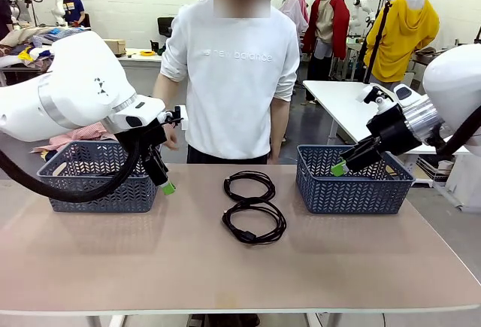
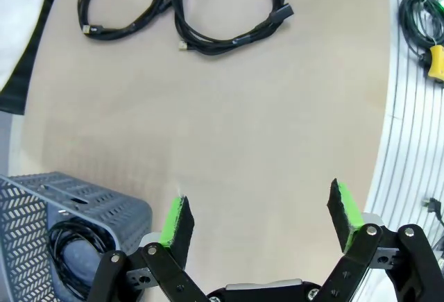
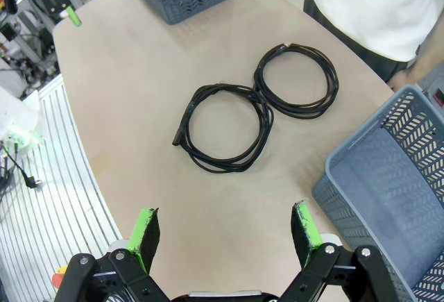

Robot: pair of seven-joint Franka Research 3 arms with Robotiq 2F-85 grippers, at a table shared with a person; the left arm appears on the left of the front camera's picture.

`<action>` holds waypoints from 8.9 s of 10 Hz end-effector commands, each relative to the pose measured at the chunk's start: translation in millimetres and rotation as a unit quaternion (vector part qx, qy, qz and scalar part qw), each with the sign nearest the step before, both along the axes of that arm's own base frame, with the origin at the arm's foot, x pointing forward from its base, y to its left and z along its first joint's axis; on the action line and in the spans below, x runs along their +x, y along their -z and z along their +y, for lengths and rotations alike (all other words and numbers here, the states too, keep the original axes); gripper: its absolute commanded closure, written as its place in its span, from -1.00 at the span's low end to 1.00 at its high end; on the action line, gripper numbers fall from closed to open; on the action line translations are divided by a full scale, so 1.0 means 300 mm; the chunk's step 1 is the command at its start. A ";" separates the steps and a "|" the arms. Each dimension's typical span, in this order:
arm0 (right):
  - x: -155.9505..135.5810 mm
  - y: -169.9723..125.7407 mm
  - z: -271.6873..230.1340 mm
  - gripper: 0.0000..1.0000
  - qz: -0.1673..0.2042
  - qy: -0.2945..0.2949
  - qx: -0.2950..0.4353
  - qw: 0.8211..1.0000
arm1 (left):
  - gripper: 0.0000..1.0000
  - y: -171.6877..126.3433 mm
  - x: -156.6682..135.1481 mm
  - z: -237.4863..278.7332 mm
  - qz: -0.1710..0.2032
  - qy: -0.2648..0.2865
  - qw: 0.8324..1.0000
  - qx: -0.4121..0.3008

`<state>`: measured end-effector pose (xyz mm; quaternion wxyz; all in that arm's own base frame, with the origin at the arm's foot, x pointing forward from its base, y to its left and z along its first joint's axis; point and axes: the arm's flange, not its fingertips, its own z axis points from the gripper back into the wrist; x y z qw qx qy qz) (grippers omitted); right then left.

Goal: Organize the cables according to human instructions.
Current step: Pick up a bundle of cables and place it in the basket indicated by the human.

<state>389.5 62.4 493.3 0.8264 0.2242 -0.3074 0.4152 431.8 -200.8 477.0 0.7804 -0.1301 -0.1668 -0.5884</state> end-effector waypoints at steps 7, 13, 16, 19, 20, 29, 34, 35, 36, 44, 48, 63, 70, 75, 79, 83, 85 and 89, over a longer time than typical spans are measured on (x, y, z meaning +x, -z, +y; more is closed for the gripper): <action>0.011 0.002 0.000 -1.00 -0.010 -0.011 0.011 1.000 | -1.00 -0.007 0.007 0.004 0.004 0.000 1.000 -0.001; 0.011 0.002 0.000 -1.00 -0.010 -0.011 0.011 1.000 | -1.00 -0.007 0.007 0.004 0.004 0.000 1.000 -0.001; 0.011 0.002 0.000 -1.00 -0.010 -0.011 0.011 1.000 | -1.00 -0.031 0.042 -0.065 -0.033 0.066 0.997 0.038; 0.011 0.002 0.000 -1.00 -0.010 -0.011 0.011 1.000 | -1.00 -0.051 0.106 -0.231 -0.084 0.223 0.967 0.091; 0.011 0.002 0.000 -1.00 -0.010 -0.011 0.011 1.000 | -1.00 -0.051 0.114 -0.278 -0.093 0.259 0.956 0.100; 0.011 0.002 0.000 -1.00 -0.010 -0.011 0.011 1.000 | -1.00 0.143 0.047 -0.616 -0.142 0.446 0.864 0.187; 0.011 0.002 0.000 -1.00 -0.010 -0.011 0.011 1.000 | -1.00 0.143 0.038 -0.608 -0.130 0.450 0.865 0.177; 0.011 0.002 0.000 -1.00 -0.010 -0.011 0.011 1.000 | -1.00 0.143 0.038 -0.608 -0.130 0.450 0.865 0.177; 0.011 0.002 0.000 -1.00 -0.010 -0.011 0.011 1.000 | -1.00 0.143 0.038 -0.608 -0.130 0.450 0.865 0.177; 0.011 0.002 0.000 -1.00 -0.010 -0.011 0.011 1.000 | -1.00 0.321 0.114 -0.703 -0.134 0.517 0.824 0.191; 0.011 0.002 0.000 -1.00 -0.010 -0.011 0.011 1.000 | -1.00 0.411 0.149 -0.741 -0.110 0.524 0.819 0.207; 0.011 0.002 0.000 -1.00 -0.010 -0.011 0.011 1.000 | -1.00 0.552 0.240 -0.711 -0.091 0.514 0.829 0.199; 0.011 0.002 0.000 -1.00 -0.010 -0.011 0.011 1.000 | -0.11 0.544 0.244 -0.707 -0.084 0.515 0.831 0.194; 0.011 0.002 0.000 -1.00 -0.010 -0.011 0.011 1.000 | 1.00 0.531 0.244 -0.711 -0.086 0.516 0.829 0.197; 0.011 0.002 0.000 -1.00 -0.010 -0.011 0.011 1.000 | 1.00 0.483 0.209 -0.710 -0.095 0.529 0.821 0.192; 0.011 0.002 0.000 -1.00 -0.010 -0.011 0.011 1.000 | 1.00 0.190 0.122 -0.599 -0.113 0.490 0.838 0.211; 0.011 0.002 0.000 -1.00 -0.010 -0.011 0.011 1.000 | 1.00 0.061 0.136 -0.462 -0.108 0.428 0.866 0.235; 0.011 0.002 0.000 -1.00 -0.010 -0.011 0.011 1.000 | 1.00 -0.088 0.222 -0.071 -0.095 0.294 0.923 0.231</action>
